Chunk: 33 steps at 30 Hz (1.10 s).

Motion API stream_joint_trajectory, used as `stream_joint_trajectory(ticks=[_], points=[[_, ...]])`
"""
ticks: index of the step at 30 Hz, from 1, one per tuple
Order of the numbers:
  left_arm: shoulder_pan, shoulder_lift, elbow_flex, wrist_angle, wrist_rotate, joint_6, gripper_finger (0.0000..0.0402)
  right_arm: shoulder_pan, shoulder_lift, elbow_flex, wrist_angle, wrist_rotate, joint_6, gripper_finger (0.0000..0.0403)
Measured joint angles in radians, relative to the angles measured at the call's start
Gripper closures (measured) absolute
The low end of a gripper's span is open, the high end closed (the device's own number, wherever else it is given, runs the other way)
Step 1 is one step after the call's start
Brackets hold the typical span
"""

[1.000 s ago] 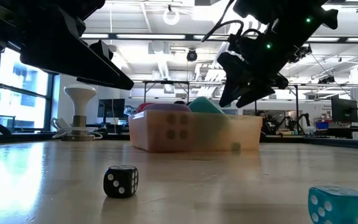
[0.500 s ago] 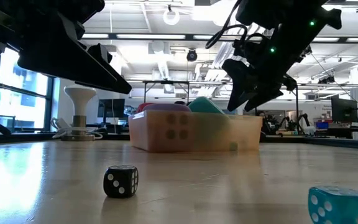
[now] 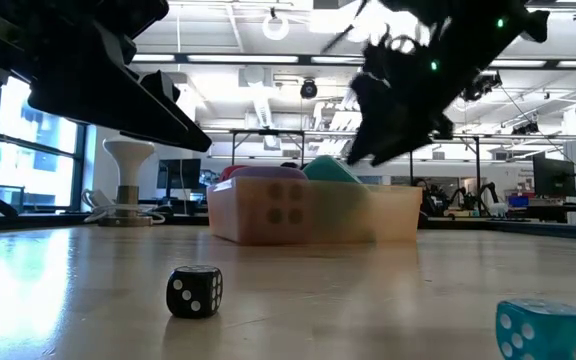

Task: Pick & Place Dice
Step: Put the small blue dice into the orange bin

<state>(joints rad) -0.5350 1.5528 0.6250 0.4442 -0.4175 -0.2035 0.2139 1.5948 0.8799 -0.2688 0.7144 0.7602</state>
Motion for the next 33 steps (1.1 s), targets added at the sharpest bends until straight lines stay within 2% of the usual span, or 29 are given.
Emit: stream_joint_trajectory(ticks=[6,10,13,19,21,24,30,33], points=[[0.0,0.0,0.0,-0.003,0.0,0.0,0.0201,0.113,0.0,0.0,0.328,-0.033,-0.379,0.0145],[0.0,0.0,0.0,-0.003,0.018,0.0,0.0201,0.212,0.0,0.0,0.487,-0.097,-0.511,0.0145],[0.0,0.0,0.0,-0.003,0.064,0.0,0.0201,0.285,0.0,0.0,0.512,-0.191,-0.508,0.0145],[0.0,0.0,0.0,-0.003,0.101,-0.004,0.0201,0.389,0.014,0.0,0.492,-0.457,-0.339,0.0145],[0.0,0.0,0.0,0.0,0.102,-0.008,0.0201,0.432,0.037,0.0,0.488,-0.507,-0.302,0.0145],[0.0,0.0,0.0,0.012,0.102,-0.034,0.0201,0.501,0.094,0.001,0.501,-0.47,-0.25,0.0145],[0.0,0.0,0.0,0.039,0.103,-0.036,0.0201,0.597,0.248,0.0,0.584,-0.231,-0.251,0.0145],[0.0,0.0,0.0,0.072,0.103,-0.034,0.0201,0.612,0.32,0.0,0.658,-0.172,-0.259,0.0145]])
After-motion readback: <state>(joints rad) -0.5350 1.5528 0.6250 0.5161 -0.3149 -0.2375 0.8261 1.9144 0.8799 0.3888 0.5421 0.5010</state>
